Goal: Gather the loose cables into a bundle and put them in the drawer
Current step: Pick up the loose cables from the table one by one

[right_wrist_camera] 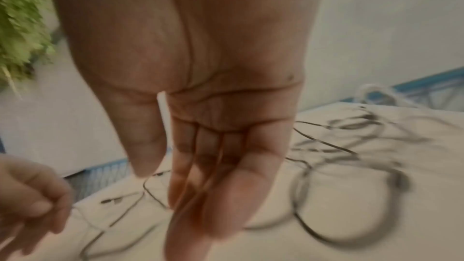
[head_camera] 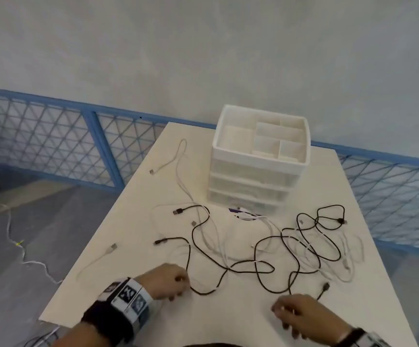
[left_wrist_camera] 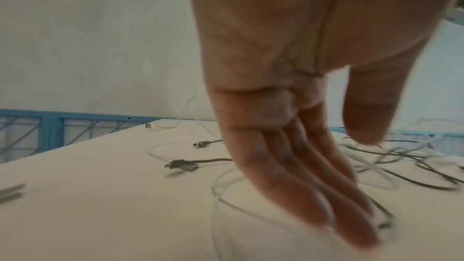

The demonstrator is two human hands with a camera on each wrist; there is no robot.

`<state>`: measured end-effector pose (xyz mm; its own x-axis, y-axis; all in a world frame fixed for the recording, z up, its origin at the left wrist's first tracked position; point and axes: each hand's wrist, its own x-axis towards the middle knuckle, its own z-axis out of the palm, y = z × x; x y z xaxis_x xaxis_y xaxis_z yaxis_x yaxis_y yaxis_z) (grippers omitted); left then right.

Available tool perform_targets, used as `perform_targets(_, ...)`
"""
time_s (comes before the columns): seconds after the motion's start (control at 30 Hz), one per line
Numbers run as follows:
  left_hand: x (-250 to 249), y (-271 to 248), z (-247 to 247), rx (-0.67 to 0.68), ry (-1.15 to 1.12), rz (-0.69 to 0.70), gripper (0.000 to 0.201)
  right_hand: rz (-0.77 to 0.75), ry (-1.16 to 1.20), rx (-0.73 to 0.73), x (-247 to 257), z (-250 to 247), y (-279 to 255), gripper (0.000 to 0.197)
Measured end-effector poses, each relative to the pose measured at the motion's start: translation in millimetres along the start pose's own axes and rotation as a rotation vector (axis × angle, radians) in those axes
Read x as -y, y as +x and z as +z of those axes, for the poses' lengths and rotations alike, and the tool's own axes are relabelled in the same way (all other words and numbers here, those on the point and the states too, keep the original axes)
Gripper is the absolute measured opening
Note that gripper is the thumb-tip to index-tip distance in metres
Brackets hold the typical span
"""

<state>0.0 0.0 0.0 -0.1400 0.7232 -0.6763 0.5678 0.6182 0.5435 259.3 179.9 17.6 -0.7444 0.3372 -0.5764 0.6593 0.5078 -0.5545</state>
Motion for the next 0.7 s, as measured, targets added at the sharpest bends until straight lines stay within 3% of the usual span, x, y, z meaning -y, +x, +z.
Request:
perform_targets(0.13,-8.9,39.5,-30.4,-0.472,-0.198,-0.044,0.025,-0.054,-0.004,-0.127,54.0,6.8,53.7,0.014)
perform_targets(0.23,-23.0,56.9,-49.1,-0.767,-0.156,-0.119,0.035,-0.071,0.0,-0.076,70.8,21.7,71.8,0.026)
perform_targets(0.3,-26.5,67.5,-60.5,-0.872,-0.191,-0.103,0.027,-0.068,-0.024,-0.041,73.5,28.2,71.3,0.028)
perform_targets(0.37,-25.1,84.5,-66.9,-0.851,-0.175,-0.071,0.013,-0.047,-0.024,-0.043,67.1,28.8,70.9,0.028)
perform_targets(0.5,-19.7,112.8,-56.7,-0.449,0.042,-0.107,0.055,0.006,0.012,-0.127,53.2,19.2,70.3,0.025)
perform_targets(0.57,-17.3,119.9,-47.8,-0.359,0.097,-0.147,0.067,0.007,0.025,-0.169,49.4,11.1,73.4,0.025)
perform_targets(0.63,-15.3,122.9,-44.0,-0.383,0.027,-0.143,0.055,0.007,0.033,-0.221,47.5,2.6,77.8,0.025)
perform_targets(0.7,-18.2,121.0,-44.3,-0.457,-0.166,-0.081,0.029,-0.01,0.028,-0.292,48.1,-5.5,83.2,0.025)
